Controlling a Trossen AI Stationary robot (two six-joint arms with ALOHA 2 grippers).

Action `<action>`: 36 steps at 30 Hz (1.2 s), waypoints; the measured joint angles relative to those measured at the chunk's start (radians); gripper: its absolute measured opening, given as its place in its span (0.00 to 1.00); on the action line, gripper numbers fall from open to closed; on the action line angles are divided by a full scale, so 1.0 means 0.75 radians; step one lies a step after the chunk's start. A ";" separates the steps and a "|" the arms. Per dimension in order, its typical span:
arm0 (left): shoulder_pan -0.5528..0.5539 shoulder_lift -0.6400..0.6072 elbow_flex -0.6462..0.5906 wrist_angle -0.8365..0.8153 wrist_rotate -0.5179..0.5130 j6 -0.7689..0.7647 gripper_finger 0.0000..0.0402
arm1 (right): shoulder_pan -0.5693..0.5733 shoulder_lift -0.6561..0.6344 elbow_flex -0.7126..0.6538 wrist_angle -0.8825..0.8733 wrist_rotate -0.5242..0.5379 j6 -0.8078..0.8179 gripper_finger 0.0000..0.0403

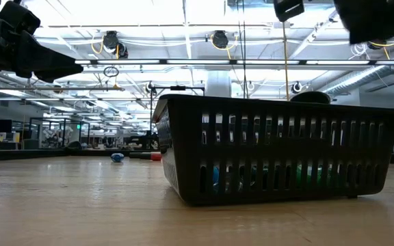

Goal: Pick & Place Nail Polish
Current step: Put the light brown nail polish bottle into the black bin, then put the pink nail polish bottle into the black bin

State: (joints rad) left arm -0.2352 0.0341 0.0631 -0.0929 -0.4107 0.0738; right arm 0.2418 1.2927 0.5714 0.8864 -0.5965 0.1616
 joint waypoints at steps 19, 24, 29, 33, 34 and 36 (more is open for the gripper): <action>0.000 0.000 0.000 0.000 0.000 0.000 0.53 | 0.184 0.631 0.527 -0.450 0.409 0.046 0.12; 0.000 0.000 0.000 0.000 0.000 0.000 0.53 | 0.182 0.722 0.556 -0.453 0.404 0.053 0.13; 0.000 0.000 0.000 0.000 0.000 0.000 0.53 | 0.179 0.720 0.557 -0.455 0.404 0.068 0.24; 0.000 0.000 0.000 0.000 0.000 0.000 0.53 | 0.180 0.711 0.557 -0.450 0.403 0.083 0.31; 0.000 0.000 0.000 0.000 0.000 0.000 0.53 | 0.180 0.711 0.558 -0.450 0.403 0.083 0.33; 0.000 0.000 0.000 0.000 -0.001 0.000 0.53 | 0.180 0.713 0.557 -0.461 0.404 0.083 0.34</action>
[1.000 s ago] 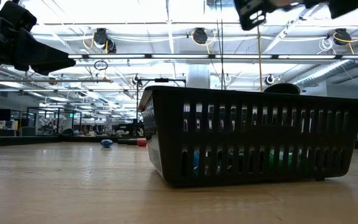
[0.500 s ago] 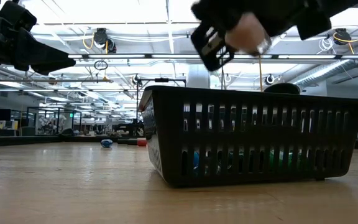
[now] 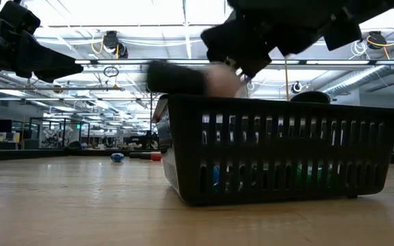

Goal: Pick & Place Nail Polish
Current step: Put the pink nail polish bottle into the black bin

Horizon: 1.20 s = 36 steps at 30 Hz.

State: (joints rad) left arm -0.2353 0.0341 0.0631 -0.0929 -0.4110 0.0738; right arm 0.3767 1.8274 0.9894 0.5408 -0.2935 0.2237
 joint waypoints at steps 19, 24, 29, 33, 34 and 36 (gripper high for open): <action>0.000 0.000 0.000 0.000 0.001 0.000 0.53 | -0.086 -0.157 -0.008 -0.202 0.248 -0.129 0.35; 0.000 0.000 0.000 0.000 0.000 0.000 0.53 | -0.203 -0.157 -0.008 -0.302 0.532 -0.143 0.35; 0.000 0.001 0.000 0.000 0.001 0.000 0.53 | -0.397 -0.156 -0.009 -0.468 0.679 -0.074 0.40; 0.000 0.000 0.000 0.000 0.000 0.000 0.53 | -0.530 -0.148 -0.009 -0.510 0.676 -0.079 0.47; 0.000 0.001 0.000 0.000 0.000 0.000 0.53 | -0.554 -0.133 -0.009 -0.498 0.676 -0.082 0.49; 0.000 0.001 0.000 0.000 0.001 0.000 0.53 | -0.591 -0.105 -0.009 -0.499 0.674 -0.095 0.54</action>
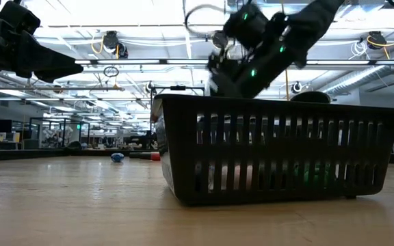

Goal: Pick & Place Nail Polish
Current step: Put the pink nail polish bottle into the black bin

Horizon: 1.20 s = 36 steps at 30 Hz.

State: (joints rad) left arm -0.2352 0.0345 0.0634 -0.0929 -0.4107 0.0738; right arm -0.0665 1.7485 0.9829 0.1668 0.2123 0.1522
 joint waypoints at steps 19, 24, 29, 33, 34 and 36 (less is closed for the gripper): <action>0.000 0.000 0.000 0.000 0.000 0.000 0.53 | -0.112 0.195 -0.001 0.059 -0.071 -0.024 0.63; 0.000 0.000 0.000 0.000 0.000 0.000 0.53 | -0.123 0.234 0.001 0.069 -0.177 -0.012 0.62; 0.000 0.000 0.000 0.000 0.000 0.000 0.53 | -0.120 0.244 0.004 0.048 -0.177 -0.025 0.60; 0.000 0.000 0.000 0.000 0.000 0.000 0.53 | -0.119 0.244 0.004 0.030 -0.176 -0.025 0.57; 0.000 0.000 0.000 0.000 0.000 0.000 0.53 | -0.119 0.244 0.004 0.029 -0.177 -0.030 0.56; 0.000 0.000 0.000 0.000 0.000 0.000 0.53 | -0.119 0.244 0.004 0.027 -0.180 -0.054 0.55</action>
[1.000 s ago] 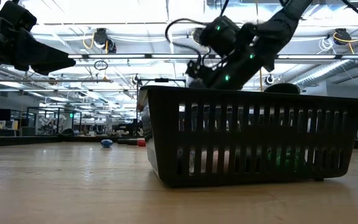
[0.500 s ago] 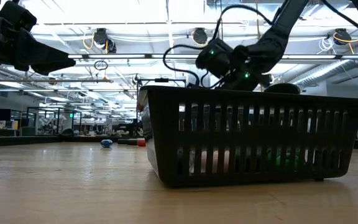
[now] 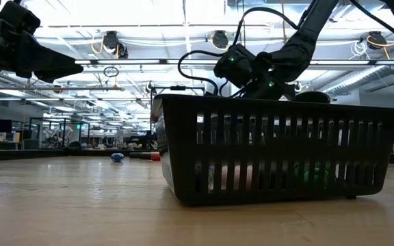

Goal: Pick & Place Nail Polish
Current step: Put the pink nail polish bottle into the black bin

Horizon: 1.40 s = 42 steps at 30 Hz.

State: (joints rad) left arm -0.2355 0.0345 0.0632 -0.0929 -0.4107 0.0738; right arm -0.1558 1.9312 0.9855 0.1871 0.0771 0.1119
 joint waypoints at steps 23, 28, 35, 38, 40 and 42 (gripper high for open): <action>0.000 0.000 0.000 0.000 0.000 0.000 0.53 | 0.016 0.002 -0.003 -0.095 -0.141 -0.061 0.52; 0.000 0.000 0.000 0.000 0.000 0.000 0.53 | 0.016 0.003 -0.004 -0.135 -0.140 -0.061 0.47; 0.000 0.000 0.000 0.000 0.000 0.000 0.53 | 0.016 0.003 -0.004 -0.196 -0.138 -0.071 0.32; 0.000 0.000 0.000 0.000 0.000 0.000 0.53 | 0.016 0.003 -0.004 -0.212 -0.141 -0.094 0.27; 0.000 0.000 0.000 0.000 0.000 0.000 0.53 | 0.017 0.003 -0.005 -0.215 -0.144 -0.105 0.27; 0.000 0.000 0.000 0.000 0.000 0.000 0.53 | 0.016 0.003 -0.005 -0.215 -0.145 -0.107 0.27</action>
State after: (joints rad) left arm -0.2354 0.0345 0.0633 -0.0929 -0.4109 0.0738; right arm -0.1436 1.9332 0.9817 0.0261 -0.0315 0.0319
